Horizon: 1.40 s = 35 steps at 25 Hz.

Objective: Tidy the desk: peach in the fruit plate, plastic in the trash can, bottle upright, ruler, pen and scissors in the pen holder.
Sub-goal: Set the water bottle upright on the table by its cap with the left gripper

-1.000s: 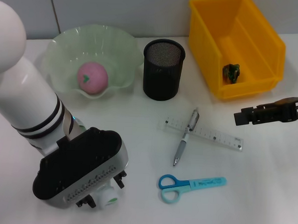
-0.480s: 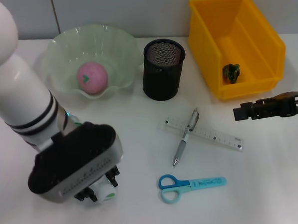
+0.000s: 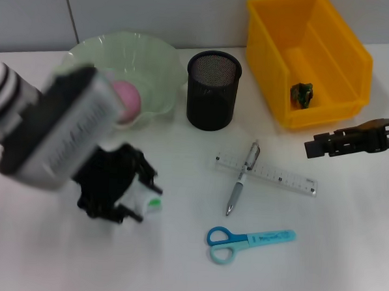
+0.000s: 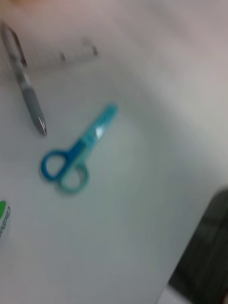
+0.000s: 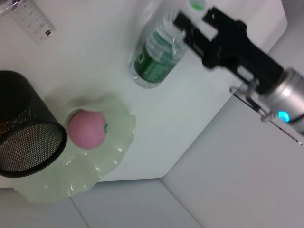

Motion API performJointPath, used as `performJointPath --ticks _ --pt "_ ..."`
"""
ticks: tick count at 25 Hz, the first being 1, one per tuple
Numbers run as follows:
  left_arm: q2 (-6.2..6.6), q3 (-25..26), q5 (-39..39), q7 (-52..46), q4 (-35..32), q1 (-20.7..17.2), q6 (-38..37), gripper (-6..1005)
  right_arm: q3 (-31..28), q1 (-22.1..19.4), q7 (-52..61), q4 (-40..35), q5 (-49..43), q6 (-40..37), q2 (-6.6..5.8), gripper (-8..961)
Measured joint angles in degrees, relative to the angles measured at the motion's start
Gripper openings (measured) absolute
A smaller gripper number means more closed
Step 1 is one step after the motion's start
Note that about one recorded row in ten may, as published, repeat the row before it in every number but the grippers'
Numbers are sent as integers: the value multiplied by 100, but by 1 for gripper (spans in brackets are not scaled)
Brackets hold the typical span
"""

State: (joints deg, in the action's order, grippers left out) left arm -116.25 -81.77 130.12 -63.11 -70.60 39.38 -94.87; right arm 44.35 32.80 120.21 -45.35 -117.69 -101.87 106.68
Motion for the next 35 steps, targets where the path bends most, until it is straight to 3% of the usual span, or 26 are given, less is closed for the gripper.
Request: performJointPath --ticks 4,6,7,10,11,19,23,29,35 --pt "-108 1380 42 -29 232 144 -319 458 26 14 -1 28 1 -48 0 744" --pt "-114 1650 50 -48 303 170 -356 460 29 11 -1 27 2 -75 1 745" --pt "-112 2174 68 -108 501 198 -353 461 30 3 -2 23 3 -96 3 745" --pt "-101 2393 69 -139 616 205 -337 464 30 -19 -9 6 5 -176 10 744" --pt "-73 2824 67 -240 757 227 -330 465 30 -23 -11 3 6 -197 13 744" --pt "-38 3975 32 -975 812 262 -147 472 25 -30 -12 28 10 -340 26 745" --pt "79 4435 -82 -1515 941 254 -71 476 24 -29 -25 15 10 -424 29 744" --pt "433 4618 -437 -2276 1311 203 -167 482 36 -35 -210 46 10 -496 60 744" --pt "544 4641 -447 -3021 1262 70 -143 487 39 -81 -236 40 10 -553 94 745"
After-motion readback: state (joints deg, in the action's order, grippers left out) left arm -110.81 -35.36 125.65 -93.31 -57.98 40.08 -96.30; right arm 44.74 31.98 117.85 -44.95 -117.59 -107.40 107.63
